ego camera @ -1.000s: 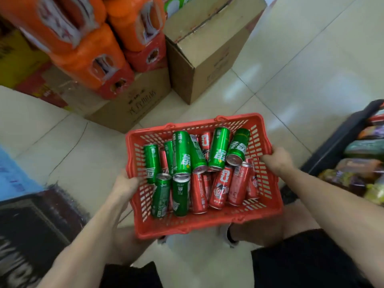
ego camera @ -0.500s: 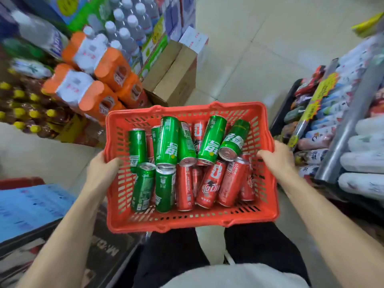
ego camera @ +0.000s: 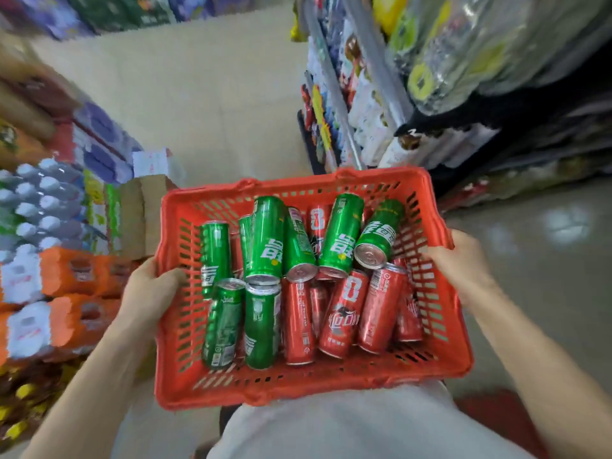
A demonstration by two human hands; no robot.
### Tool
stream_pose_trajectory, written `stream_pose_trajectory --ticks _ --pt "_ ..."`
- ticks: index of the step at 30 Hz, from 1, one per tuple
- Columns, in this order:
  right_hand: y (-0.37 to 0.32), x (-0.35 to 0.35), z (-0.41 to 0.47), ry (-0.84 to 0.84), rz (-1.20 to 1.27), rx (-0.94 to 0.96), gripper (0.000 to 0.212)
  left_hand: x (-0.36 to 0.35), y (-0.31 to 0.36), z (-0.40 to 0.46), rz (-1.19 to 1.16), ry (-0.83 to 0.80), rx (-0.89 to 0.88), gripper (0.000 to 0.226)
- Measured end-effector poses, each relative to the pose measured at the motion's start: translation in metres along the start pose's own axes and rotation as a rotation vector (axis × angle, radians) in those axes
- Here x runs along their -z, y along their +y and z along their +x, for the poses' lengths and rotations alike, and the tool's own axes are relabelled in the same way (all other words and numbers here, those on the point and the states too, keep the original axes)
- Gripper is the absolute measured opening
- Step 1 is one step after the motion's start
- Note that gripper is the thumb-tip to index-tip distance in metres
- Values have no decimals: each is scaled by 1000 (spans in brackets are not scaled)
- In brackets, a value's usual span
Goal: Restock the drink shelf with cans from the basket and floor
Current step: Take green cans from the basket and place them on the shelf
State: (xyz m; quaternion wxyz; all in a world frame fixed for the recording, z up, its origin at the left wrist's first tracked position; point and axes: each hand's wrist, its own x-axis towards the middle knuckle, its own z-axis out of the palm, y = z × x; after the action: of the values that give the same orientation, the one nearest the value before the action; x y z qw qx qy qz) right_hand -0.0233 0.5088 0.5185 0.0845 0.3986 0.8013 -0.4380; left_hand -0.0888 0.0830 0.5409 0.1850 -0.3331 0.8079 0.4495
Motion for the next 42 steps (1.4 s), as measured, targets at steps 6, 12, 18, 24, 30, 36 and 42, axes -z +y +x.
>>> stream_pose_trajectory --ticks 6,12,18,24,30,36,42 --pt "95 88 -13 175 198 -214 27 -100 64 -27 178 -207 -144 22" --pt "191 182 -22 351 319 -406 14 -219 113 -80 297 -387 -246 24" --pt "277 269 -34 493 423 -549 37 -353 156 -150 426 -568 -366 25" --pt "331 339 -44 627 435 -691 48 -483 211 -226 491 -726 -476 22" --pt "375 394 -16 746 539 -797 45 -620 272 -278 640 -849 -568 28" --pt "427 455 45 853 716 -922 48 -782 347 -327 797 -950 -637 20" --pt "454 559 119 959 850 -948 37 -933 425 -411 866 -986 -786 15"
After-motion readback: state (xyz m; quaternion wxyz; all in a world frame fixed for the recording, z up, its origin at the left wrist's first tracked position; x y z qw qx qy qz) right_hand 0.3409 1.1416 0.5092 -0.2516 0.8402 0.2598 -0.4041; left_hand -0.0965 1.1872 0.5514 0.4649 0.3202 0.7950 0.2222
